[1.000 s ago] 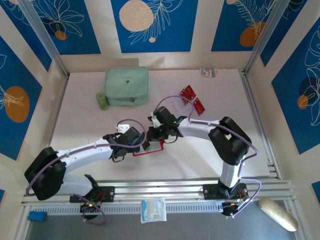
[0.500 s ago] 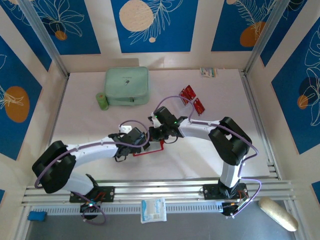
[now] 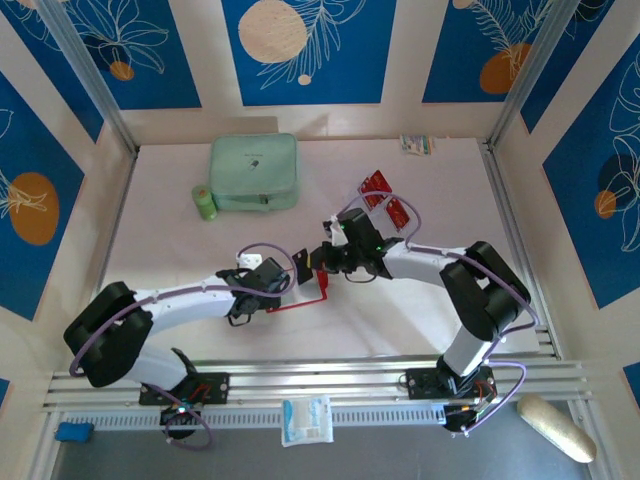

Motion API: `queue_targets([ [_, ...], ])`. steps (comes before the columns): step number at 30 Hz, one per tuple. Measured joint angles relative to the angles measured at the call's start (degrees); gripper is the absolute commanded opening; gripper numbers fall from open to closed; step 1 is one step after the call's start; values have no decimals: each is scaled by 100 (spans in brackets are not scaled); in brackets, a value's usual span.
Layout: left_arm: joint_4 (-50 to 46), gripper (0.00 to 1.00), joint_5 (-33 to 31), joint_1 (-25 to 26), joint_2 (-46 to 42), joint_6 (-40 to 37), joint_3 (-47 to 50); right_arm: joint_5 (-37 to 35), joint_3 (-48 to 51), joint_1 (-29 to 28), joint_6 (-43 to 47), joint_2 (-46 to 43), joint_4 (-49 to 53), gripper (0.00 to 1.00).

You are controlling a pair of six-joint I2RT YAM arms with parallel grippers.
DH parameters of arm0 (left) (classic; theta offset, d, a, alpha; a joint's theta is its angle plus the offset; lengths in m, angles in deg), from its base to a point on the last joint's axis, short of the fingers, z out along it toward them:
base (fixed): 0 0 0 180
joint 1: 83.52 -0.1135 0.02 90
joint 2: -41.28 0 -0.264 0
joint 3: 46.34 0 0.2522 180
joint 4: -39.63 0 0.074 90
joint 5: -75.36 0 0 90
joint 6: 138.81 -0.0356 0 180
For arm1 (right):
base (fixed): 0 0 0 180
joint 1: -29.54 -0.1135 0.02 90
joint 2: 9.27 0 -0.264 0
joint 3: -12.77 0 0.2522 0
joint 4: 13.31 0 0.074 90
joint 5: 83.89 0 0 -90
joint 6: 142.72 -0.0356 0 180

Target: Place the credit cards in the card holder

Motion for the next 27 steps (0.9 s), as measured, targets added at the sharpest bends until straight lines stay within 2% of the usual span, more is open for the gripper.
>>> queue_targets([
  [12, 0, 100, 0, 0, 0, 2, 0, 70, 570, -146, -726, 452, -1744, 0],
  [27, 52, 100, 0, 0, -31, 28, 52, -76, 1178, -227, -1014, 754, -2953, 0],
])
